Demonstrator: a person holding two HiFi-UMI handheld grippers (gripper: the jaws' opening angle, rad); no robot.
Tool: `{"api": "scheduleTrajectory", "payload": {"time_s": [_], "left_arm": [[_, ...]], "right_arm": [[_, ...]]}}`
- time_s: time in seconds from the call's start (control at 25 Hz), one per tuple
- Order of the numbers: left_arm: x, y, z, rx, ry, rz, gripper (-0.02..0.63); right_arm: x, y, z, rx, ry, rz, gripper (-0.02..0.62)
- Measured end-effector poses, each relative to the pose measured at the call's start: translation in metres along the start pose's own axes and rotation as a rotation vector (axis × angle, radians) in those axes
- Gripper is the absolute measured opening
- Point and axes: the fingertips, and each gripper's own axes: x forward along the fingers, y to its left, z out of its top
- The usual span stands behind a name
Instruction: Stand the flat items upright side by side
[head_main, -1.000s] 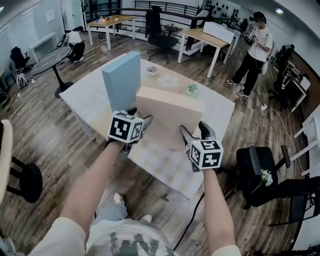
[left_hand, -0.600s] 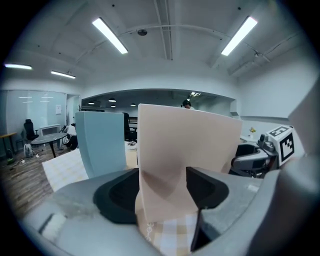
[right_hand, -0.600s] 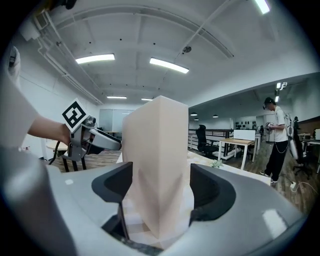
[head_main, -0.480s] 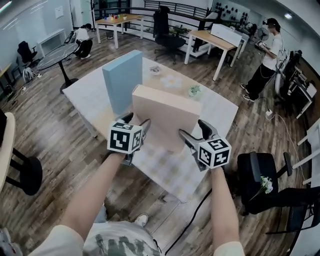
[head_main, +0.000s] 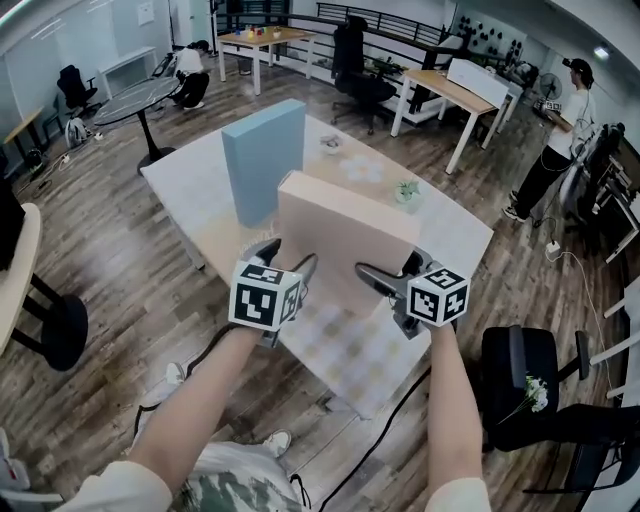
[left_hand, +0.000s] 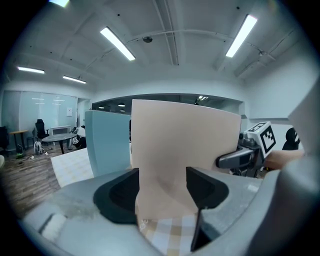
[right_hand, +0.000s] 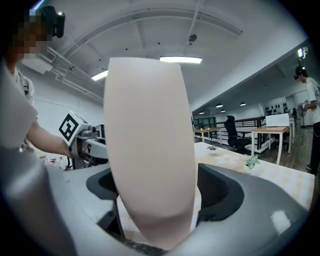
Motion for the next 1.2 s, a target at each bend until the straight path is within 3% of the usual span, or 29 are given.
{"api": "scheduleTrajectory", "payload": {"time_s": [0.12,0.24,0.68,1.2], "left_arm": [[-0.002,0.005,-0.004,0.004,0.008,0.001,0.295],[-0.007,0.013,-0.002,-0.006,0.004,0.003,0.295],[-0.016,0.035,0.003,-0.022,-0.004,-0.037,0.295],[-0.016,0.135,0.007,0.030,0.013,-0.135,0.295]], "right_arm": [[0.007,0.005,0.000,-0.039,0.023,0.023,0.406],[0.009,0.011,0.001,-0.081,0.011,-0.014,0.373],[0.035,0.036,0.007,-0.110,-0.050,-0.239,0.350],[0.099,0.055,0.017,-0.054,-0.054,-0.530,0.344]]}}
